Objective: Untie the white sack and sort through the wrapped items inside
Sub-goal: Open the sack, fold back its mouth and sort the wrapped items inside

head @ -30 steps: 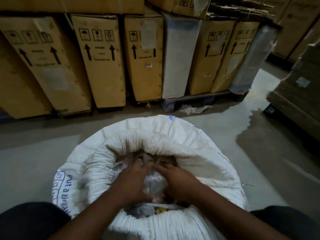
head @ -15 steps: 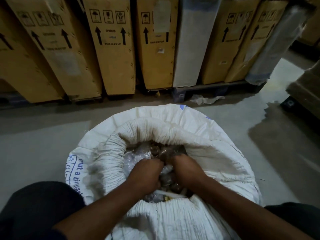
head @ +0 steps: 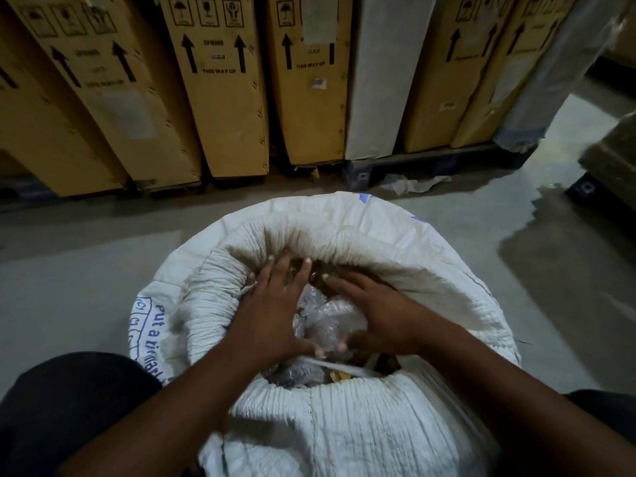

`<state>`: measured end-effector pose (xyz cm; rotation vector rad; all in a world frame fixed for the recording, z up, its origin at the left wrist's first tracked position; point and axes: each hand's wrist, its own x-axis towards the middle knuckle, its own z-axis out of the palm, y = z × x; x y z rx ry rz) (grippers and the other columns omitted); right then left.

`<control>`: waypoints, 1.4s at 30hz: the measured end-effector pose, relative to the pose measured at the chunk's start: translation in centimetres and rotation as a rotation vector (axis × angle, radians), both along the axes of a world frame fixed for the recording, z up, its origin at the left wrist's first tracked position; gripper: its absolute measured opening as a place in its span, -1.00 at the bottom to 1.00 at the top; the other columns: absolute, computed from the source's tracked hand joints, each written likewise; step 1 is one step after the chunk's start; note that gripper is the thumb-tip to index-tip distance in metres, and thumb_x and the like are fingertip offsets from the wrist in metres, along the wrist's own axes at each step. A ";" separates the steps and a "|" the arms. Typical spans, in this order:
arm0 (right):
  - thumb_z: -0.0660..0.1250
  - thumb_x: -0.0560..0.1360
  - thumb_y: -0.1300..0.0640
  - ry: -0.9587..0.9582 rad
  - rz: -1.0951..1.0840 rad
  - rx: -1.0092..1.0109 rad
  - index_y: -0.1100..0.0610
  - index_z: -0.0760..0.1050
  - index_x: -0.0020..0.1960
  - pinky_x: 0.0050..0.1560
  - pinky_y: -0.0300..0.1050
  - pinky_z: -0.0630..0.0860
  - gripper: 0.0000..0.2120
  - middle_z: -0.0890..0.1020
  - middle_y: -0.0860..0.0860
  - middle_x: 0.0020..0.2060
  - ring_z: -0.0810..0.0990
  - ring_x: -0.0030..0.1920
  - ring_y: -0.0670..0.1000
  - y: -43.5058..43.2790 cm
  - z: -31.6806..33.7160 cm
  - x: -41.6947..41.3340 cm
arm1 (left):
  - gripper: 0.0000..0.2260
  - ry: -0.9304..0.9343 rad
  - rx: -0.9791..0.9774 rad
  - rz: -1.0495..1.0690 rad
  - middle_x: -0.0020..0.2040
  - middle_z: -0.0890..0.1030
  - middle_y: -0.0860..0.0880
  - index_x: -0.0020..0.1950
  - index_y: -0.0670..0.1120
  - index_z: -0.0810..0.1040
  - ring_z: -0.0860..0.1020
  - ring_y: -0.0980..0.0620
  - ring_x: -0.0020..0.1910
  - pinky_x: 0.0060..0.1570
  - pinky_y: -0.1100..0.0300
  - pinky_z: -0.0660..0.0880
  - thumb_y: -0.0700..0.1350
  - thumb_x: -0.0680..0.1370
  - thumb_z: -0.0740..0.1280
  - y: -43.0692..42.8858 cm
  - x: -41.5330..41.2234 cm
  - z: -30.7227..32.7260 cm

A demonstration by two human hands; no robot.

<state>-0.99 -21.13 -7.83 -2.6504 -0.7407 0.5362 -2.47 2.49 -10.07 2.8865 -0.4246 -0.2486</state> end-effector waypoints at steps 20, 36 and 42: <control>0.44 0.34 0.24 -0.244 -0.293 0.213 0.04 0.59 -0.15 -0.23 -0.02 0.57 -0.86 0.68 -0.06 -0.22 0.63 -0.20 -0.01 0.8 0.3 -1.9 | -0.92 -0.187 -0.352 0.113 -0.33 0.59 0.08 -0.21 -0.02 0.57 0.55 0.04 -0.31 -0.26 0.08 0.50 -0.05 0.47 0.40 0.2 -0.3 -1.0; 0.45 0.42 0.32 -0.428 -0.134 0.274 0.02 0.60 -0.09 -0.30 -0.12 0.55 -0.78 0.58 -0.11 -0.15 0.60 -0.15 -0.07 0.3 0.2 -2.7 | -0.80 -0.263 -0.295 -0.040 -0.08 0.62 0.04 -0.02 0.00 0.72 0.62 -0.04 -0.08 -0.16 0.05 0.59 -0.21 0.40 0.43 -0.6 -1.4 -2.1; 0.37 0.37 0.47 -0.228 -0.336 0.504 0.12 0.58 -0.19 -0.28 -0.05 0.63 -0.74 0.65 -0.07 -0.26 0.71 -0.21 -0.19 0.1 -1.4 -2.3 | -0.81 -0.202 -0.564 0.112 -0.24 0.64 0.16 -0.20 -0.01 0.68 0.57 0.23 -0.22 -0.12 0.45 0.41 -0.31 0.37 0.48 0.0 -0.4 -1.8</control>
